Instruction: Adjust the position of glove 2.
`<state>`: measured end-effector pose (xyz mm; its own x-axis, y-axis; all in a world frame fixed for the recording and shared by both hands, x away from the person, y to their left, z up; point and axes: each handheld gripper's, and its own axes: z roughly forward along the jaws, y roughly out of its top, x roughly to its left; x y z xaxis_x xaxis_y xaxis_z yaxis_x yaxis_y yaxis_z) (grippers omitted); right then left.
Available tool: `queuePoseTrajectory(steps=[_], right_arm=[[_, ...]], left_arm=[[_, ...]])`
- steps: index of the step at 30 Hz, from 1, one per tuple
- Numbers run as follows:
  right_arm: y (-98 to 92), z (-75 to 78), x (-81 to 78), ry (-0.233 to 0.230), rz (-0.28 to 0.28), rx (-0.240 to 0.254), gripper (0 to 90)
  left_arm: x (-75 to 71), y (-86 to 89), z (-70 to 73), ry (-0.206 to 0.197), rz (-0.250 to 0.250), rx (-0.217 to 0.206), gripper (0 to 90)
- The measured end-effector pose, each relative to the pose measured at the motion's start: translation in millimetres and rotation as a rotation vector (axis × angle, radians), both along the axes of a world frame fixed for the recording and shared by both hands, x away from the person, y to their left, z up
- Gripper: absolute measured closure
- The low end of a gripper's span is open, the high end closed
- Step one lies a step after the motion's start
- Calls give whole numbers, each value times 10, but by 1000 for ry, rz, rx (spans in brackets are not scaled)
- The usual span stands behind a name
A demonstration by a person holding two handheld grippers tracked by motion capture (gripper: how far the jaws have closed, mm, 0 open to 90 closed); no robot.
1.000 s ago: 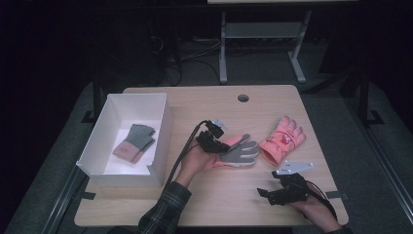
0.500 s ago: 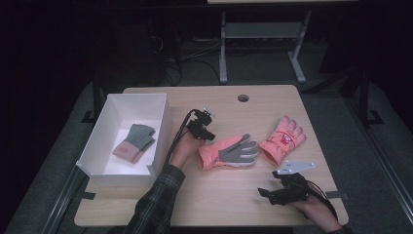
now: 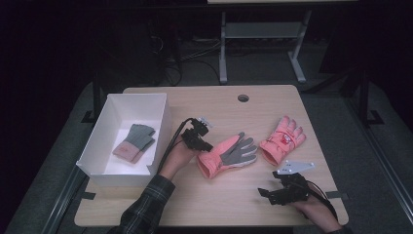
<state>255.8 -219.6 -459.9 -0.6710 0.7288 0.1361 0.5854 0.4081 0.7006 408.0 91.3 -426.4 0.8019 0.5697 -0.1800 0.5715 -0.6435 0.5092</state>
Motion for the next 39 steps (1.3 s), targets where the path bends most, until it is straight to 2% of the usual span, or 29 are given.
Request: queuePoseTrajectory(steps=[8,13,16,20,22,27,30,32,36,39], right_arm=[[4,4,-3,4,-2,6,143],[-2,2,2,3,0,5,143],[-11,4,1,5,-1,6,143],[-27,9,1,4,-8,10,143],[-33,12,6,5,-8,11,143],[-40,11,9,3,-10,13,143],[-48,8,11,-1,-7,12,143],[-54,9,8,4,-9,10,143],[-44,4,11,1,-5,7,143],[-27,1,12,7,0,3,143]], left_arm=[[-274,32,6,15,-76,-59,897],[-414,3,-43,41,-128,-83,897],[-510,-51,-58,43,-177,-74,897],[-640,-138,-67,47,-212,-83,897],[-666,-191,-69,34,-238,-79,897],[-724,-346,-113,39,-271,-100,897],[-743,-423,-136,33,-292,-94,897],[-752,-454,-140,29,-298,-95,897],[-752,-510,-151,29,-302,-132,897],[-764,-564,-161,26,-316,-131,896]])
